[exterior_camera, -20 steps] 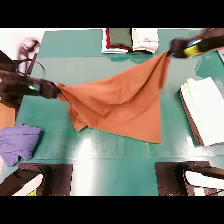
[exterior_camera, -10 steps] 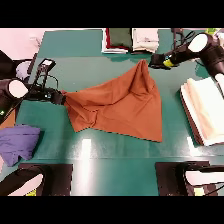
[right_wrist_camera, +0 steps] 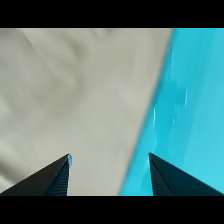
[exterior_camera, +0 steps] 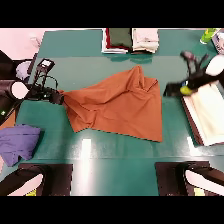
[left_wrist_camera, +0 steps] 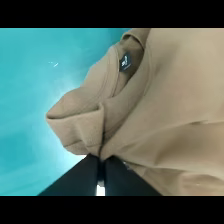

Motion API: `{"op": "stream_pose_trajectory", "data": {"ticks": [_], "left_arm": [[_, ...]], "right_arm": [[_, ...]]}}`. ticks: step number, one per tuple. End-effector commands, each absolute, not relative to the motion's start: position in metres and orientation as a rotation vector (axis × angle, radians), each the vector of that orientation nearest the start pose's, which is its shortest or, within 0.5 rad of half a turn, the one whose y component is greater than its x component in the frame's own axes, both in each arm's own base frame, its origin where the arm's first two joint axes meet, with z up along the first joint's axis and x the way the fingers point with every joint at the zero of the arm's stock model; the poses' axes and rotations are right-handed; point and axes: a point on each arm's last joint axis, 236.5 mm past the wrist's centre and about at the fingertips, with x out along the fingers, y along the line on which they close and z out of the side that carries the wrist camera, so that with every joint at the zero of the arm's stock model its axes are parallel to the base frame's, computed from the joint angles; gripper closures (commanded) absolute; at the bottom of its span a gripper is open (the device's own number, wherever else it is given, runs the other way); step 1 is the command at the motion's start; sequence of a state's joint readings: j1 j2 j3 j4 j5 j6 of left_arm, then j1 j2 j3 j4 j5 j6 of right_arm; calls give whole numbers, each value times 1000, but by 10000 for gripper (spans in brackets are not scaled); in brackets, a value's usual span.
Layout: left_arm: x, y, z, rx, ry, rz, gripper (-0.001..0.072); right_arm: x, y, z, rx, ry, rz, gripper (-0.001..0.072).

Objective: Fold the shirts.

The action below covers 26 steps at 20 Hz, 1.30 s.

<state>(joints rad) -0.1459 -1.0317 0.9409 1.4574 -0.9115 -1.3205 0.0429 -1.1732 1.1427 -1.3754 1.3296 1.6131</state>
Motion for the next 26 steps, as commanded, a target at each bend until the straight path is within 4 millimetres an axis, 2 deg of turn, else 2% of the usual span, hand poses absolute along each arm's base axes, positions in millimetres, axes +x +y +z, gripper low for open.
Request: {"op": "stream_pose_trajectory", "data": {"ticks": [1,4,7,10,11,15,16,18,20,22,24,26], "left_arm": [[368,-76,42,175,983,-297,682],[364,-76,39,175,1005,-302,682],[362,-76,39,176,1013,-303,682],[360,-76,37,175,1024,-305,682],[360,-76,37,175,1024,-304,682],[358,-75,36,176,1030,-306,682],[358,-75,36,177,1033,-306,682],[355,-75,35,178,1047,-308,682],[352,-75,34,179,1060,-310,682],[351,-75,44,179,1043,-310,683],[358,-74,85,172,954,-294,683],[364,-75,160,169,784,-286,683]], "right_arm": [[249,64,-25,271,1575,92,152],[213,76,-57,367,1646,79,158],[195,81,-76,419,1682,53,160],[192,92,-83,476,1677,66,163],[194,97,-83,479,1670,79,208],[183,113,-94,415,1732,122,224],[179,117,-97,403,1756,132,287],[184,123,-98,358,1738,157,531],[205,133,-82,340,1645,200,696],[234,135,-48,313,1513,233,696],[267,129,8,253,1327,254,696],[297,117,89,199,1094,249,697]]}}
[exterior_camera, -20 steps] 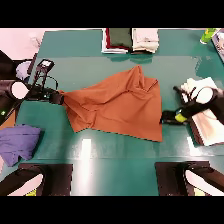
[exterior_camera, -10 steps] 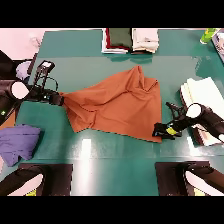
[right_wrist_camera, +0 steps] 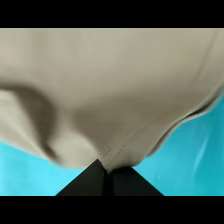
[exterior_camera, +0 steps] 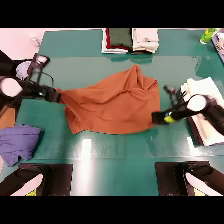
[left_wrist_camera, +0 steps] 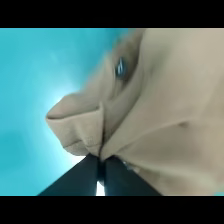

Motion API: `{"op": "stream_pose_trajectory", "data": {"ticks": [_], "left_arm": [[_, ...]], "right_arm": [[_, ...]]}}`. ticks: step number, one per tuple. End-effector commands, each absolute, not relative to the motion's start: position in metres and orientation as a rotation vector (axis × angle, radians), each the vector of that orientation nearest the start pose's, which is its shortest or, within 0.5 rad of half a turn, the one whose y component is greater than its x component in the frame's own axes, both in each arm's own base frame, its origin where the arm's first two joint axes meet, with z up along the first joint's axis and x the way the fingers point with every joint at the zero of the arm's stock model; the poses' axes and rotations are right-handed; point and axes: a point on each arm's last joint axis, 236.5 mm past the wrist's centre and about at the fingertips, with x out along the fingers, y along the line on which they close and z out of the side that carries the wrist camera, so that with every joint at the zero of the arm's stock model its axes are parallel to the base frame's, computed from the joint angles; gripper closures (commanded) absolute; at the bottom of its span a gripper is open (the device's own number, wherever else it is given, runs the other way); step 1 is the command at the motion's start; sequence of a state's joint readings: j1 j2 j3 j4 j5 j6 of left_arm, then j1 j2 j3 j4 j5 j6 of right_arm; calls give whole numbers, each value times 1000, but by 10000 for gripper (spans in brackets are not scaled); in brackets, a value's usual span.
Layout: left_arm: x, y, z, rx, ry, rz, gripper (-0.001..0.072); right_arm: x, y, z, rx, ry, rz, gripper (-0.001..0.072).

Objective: Fold the shirts.

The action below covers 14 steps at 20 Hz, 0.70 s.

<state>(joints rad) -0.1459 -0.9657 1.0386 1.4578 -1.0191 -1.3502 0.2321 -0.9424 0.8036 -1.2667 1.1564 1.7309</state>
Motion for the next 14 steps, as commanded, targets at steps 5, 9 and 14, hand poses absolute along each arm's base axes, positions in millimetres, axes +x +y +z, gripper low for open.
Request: {"op": "stream_pose_trajectory", "data": {"ticks": [5,9,14], "left_arm": [[305,-67,404,159,212,-257,683],[217,-54,523,123,-107,-234,683],[182,-50,559,75,-207,-233,683]], "right_arm": [[291,70,336,153,458,184,697],[232,36,454,159,159,141,697],[215,9,479,159,151,46,697]]}}
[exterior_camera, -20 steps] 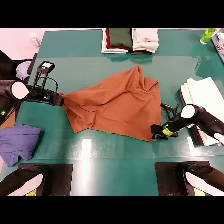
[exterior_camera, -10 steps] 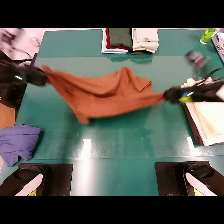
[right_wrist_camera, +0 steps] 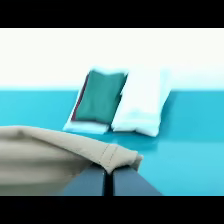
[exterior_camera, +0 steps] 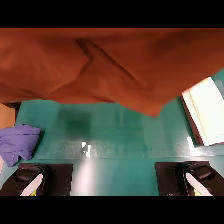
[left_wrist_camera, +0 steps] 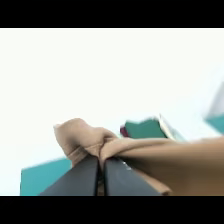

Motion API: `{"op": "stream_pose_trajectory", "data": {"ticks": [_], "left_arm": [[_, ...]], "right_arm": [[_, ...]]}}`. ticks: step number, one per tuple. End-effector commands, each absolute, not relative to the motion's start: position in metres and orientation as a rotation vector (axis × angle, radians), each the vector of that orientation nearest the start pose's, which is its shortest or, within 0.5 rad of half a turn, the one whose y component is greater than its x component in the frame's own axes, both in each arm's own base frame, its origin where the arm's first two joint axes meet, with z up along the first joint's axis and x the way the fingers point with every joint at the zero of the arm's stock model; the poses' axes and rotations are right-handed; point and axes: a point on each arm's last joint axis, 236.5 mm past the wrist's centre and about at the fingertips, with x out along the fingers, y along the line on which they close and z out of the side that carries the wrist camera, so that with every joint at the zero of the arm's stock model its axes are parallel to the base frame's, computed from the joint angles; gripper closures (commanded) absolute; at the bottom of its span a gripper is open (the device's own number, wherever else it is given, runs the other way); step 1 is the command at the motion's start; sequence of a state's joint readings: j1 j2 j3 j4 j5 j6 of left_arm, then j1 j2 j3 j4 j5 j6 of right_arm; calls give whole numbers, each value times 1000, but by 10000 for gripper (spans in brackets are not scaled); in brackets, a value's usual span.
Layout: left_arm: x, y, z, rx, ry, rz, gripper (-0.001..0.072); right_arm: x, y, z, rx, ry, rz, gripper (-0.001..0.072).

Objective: Fold the shirts.

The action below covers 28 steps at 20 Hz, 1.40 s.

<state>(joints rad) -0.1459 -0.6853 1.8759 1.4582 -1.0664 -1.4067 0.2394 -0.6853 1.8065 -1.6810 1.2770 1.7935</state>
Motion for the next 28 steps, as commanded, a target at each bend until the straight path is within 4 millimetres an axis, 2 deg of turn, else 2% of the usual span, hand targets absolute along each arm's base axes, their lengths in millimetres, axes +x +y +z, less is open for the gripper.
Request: {"op": "stream_pose_trajectory", "data": {"ticks": [1,2,3,5,7,9,12,14,16,18,19,21,22,23,24,26,28], "left_arm": [[192,-51,551,75,-172,-235,683],[203,-53,539,79,-119,-240,683],[224,-57,516,83,-19,-247,683],[272,-66,456,84,228,-264,683],[321,-80,384,87,483,-298,682],[365,-95,302,70,709,-336,682],[408,-103,166,62,1008,-342,683],[436,-105,91,73,1081,-338,682],[457,-106,45,63,1103,-321,683],[472,-107,19,57,1110,-310,682],[477,-107,16,56,1098,-307,682],[485,-106,22,62,1063,-299,681],[486,-103,27,77,1061,-295,671],[485,-100,32,96,1069,-290,442],[480,-95,40,122,1091,-284,206],[464,-77,60,141,1132,-258,209],[440,-51,73,92,1163,-209,209]], "right_arm": [[223,9,474,155,191,31,697],[233,7,466,148,239,11,697],[248,10,455,126,298,0,697],[288,19,423,78,420,-8,698],[333,31,369,33,579,-20,697],[372,39,298,0,771,-36,697],[414,51,187,78,1031,14,696],[441,54,137,147,1088,52,697],[461,53,102,203,1117,63,696],[476,50,83,217,1129,55,695],[482,52,79,223,1131,63,694],[494,54,82,227,1112,72,678],[500,55,88,223,1093,79,486],[504,55,97,215,1079,85,332],[505,55,108,189,1064,99,325],[497,54,129,143,1064,123,325],[476,47,136,123,1093,128,325]]}}
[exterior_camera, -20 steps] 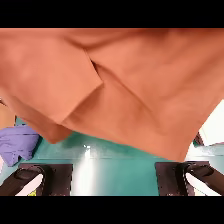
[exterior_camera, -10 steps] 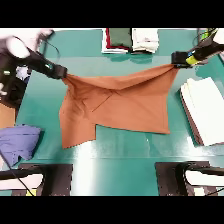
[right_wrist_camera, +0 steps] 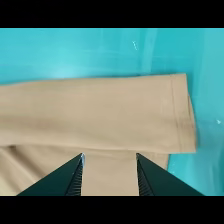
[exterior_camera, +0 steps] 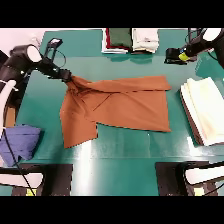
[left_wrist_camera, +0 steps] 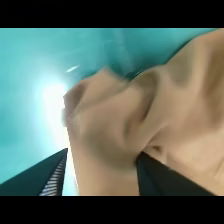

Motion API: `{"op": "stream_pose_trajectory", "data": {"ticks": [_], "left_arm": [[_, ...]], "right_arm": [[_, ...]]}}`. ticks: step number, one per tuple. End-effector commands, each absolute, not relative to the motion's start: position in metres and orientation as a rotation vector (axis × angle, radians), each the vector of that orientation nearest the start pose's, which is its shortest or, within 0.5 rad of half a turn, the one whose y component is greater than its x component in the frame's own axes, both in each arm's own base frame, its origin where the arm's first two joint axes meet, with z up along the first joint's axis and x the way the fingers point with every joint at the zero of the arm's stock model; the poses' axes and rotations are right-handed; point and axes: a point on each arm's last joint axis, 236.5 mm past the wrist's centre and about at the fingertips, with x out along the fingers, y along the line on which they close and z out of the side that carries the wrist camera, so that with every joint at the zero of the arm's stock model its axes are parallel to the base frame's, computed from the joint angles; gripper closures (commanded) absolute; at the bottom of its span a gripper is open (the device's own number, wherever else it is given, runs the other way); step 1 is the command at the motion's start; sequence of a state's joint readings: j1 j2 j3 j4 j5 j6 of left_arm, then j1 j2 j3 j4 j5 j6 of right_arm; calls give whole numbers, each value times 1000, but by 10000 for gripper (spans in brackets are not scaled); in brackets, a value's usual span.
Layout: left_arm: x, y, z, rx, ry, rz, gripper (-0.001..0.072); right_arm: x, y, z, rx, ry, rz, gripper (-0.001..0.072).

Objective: Fold the shirts.

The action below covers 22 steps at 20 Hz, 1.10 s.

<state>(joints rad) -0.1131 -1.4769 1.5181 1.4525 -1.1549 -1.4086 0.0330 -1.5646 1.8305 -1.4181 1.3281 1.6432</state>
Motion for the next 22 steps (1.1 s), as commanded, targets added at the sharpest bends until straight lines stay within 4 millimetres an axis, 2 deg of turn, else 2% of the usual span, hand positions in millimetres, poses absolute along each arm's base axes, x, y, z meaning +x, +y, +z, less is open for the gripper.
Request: {"op": "stream_pose_trajectory", "data": {"ticks": [1,2,4,7,8,10,14,16,18,22], "left_arm": [[425,-37,74,64,1181,-177,209],[407,-24,68,42,1204,-152,209],[371,-9,42,1,1281,-117,209],[336,-10,-5,-30,1400,-119,209],[332,-16,-16,-60,1409,-132,210],[333,-27,-25,-113,1394,-151,209],[334,-34,-24,-145,1384,-166,209],[336,-34,-24,-146,1376,-165,209],[336,-35,-24,-147,1379,-167,209],[335,-35,-24,-148,1381,-168,210]], "right_arm": [[463,43,135,121,1107,124,325],[448,38,131,129,1127,114,325],[413,27,114,148,1178,87,325],[368,19,83,184,1247,60,306],[351,16,70,195,1286,49,184],[317,14,42,216,1378,31,178],[255,24,-21,270,1563,15,178],[239,38,-44,331,1606,38,177],[233,48,-60,392,1609,44,178],[222,49,-78,423,1631,10,179]]}}
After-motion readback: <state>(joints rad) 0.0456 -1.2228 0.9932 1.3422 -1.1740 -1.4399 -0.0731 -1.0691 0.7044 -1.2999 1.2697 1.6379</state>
